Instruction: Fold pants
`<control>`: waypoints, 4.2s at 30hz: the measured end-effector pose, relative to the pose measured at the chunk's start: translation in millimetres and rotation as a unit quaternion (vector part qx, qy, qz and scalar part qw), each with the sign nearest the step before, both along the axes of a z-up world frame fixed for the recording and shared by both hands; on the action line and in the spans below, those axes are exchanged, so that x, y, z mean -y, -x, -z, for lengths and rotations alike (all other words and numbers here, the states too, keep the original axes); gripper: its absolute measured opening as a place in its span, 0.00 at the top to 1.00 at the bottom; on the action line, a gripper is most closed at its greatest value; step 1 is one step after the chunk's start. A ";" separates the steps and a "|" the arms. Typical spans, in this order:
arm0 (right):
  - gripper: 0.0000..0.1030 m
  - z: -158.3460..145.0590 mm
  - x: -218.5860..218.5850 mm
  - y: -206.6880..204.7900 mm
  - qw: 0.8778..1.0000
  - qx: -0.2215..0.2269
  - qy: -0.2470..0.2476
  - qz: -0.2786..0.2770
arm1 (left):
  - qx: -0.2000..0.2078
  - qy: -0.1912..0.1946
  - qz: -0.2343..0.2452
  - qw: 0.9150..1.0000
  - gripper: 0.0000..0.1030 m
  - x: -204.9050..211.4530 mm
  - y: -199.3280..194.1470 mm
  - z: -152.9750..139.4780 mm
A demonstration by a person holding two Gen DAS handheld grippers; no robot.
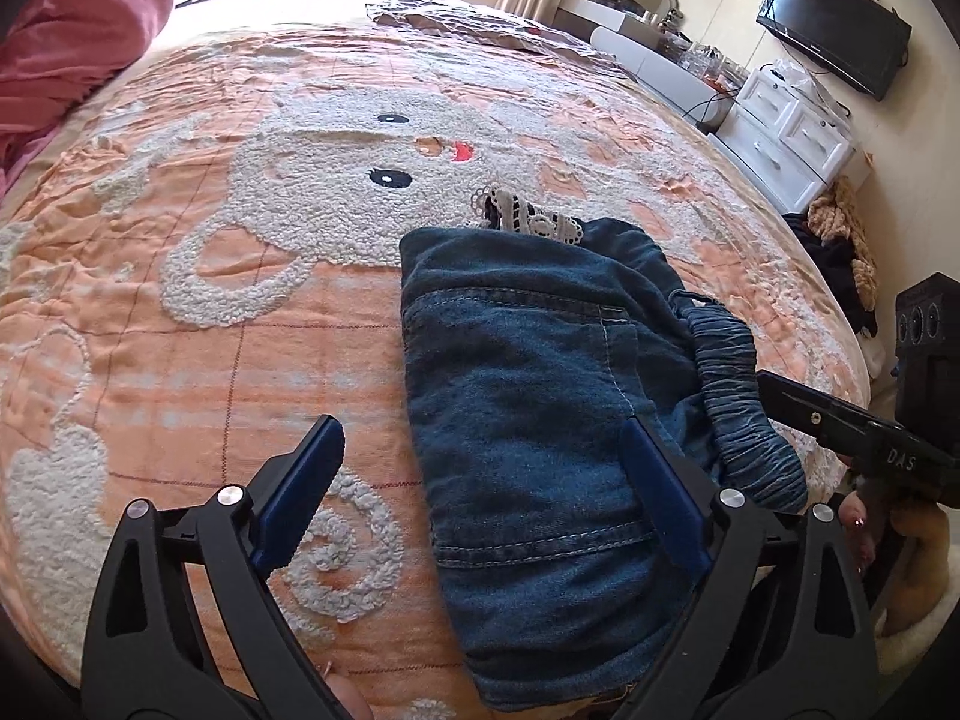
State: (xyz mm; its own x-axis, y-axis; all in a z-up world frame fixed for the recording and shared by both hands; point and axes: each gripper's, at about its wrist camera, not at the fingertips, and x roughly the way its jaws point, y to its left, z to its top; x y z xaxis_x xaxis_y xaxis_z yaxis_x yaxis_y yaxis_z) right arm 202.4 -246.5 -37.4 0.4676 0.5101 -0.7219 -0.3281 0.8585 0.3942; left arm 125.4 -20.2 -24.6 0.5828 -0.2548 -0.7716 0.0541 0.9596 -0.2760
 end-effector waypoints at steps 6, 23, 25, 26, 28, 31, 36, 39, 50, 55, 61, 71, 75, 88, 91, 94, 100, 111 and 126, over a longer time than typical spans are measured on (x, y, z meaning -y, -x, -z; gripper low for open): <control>0.36 14.8 -6.3 -20.9 0.999 -0.032 -0.027 -0.002 | -0.013 0.029 -0.002 0.999 0.16 1.0 -4.5 11.3; 0.92 -9.8 -35.7 -4.6 0.998 0.048 -0.022 -0.027 | 0.018 0.036 0.014 0.999 0.73 17.0 -2.2 -4.8; 0.92 -18.8 -45.4 -5.9 0.997 0.059 -0.025 -0.042 | 0.029 0.039 0.014 0.999 0.73 13.5 -1.5 -13.3; 0.92 -21.4 -51.3 -9.0 0.997 0.062 -0.019 -0.046 | 0.034 0.035 0.011 0.999 0.73 11.9 -2.0 -17.2; 0.92 -24.2 -62.1 -15.5 0.996 0.063 -0.017 -0.055 | 0.049 0.015 0.002 0.999 0.73 6.8 -4.3 -24.7; 0.92 -30.9 -87.5 -25.1 0.995 0.073 -0.017 -0.071 | 0.061 0.004 -0.016 0.998 0.73 -8.4 -12.1 -35.2; 0.92 -36.9 -125.4 -53.3 0.993 0.079 -0.017 -0.088 | 0.078 -0.019 -0.044 0.996 0.73 -39.5 -31.3 -45.5; 0.92 -32.3 -145.1 -69.1 0.993 0.075 -0.008 -0.092 | 0.076 -0.029 -0.056 0.995 0.73 -53.2 -39.9 -42.0; 0.90 4.2 -155.7 -92.3 0.996 0.031 0.030 -0.073 | 0.034 -0.035 -0.077 0.996 0.67 -75.5 -49.2 -1.6; 0.85 18.2 -152.0 -97.9 0.997 0.011 0.047 -0.059 | 0.033 -0.036 -0.078 0.996 0.59 -74.9 -49.0 1.4; 0.73 25.9 -150.6 -101.7 0.997 -0.004 0.064 -0.043 | 0.026 -0.035 -0.083 0.996 0.53 -77.4 -49.1 7.0; 0.48 12.2 -141.0 -87.7 0.996 0.023 0.074 -0.037 | 0.023 -0.030 -0.081 0.996 0.42 -79.6 -45.8 4.7; 0.37 3.5 -131.8 -76.8 0.996 0.039 0.072 -0.036 | 0.025 -0.027 -0.080 0.996 0.39 -78.5 -40.1 1.2; 0.21 -25.1 -116.3 -49.3 0.994 0.082 0.067 -0.035 | 0.036 -0.034 -0.086 0.995 0.23 -75.5 -17.4 -19.2; 0.17 -32.9 -110.4 -38.6 0.992 0.100 0.065 -0.033 | 0.043 -0.041 -0.087 0.994 0.16 -73.2 -6.5 -25.9; 0.11 -41.6 -104.2 -25.0 0.990 0.119 0.063 -0.035 | 0.048 -0.047 -0.088 0.994 0.10 -69.5 5.6 -30.2; 0.06 -50.9 -95.7 1.7 0.985 0.149 0.074 -0.041 | 0.055 -0.048 -0.090 0.993 0.09 -59.9 33.7 -34.4; 0.05 -43.9 -85.9 47.7 0.981 0.161 0.093 -0.056 | 0.056 -0.052 -0.092 0.993 0.09 -44.0 75.4 -25.8; 0.05 -21.3 -75.2 63.9 0.983 0.145 0.099 -0.048 | 0.033 -0.062 -0.096 0.993 0.09 -34.4 91.6 -4.8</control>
State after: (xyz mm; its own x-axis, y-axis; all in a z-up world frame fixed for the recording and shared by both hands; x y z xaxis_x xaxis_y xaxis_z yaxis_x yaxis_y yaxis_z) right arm 138.4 -171.3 -16.1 0.6255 0.4243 -0.6548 -0.4845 0.8690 0.1003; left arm 33.7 14.2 -19.7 0.6618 -0.0398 -0.7486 -0.1196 0.9802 -0.1579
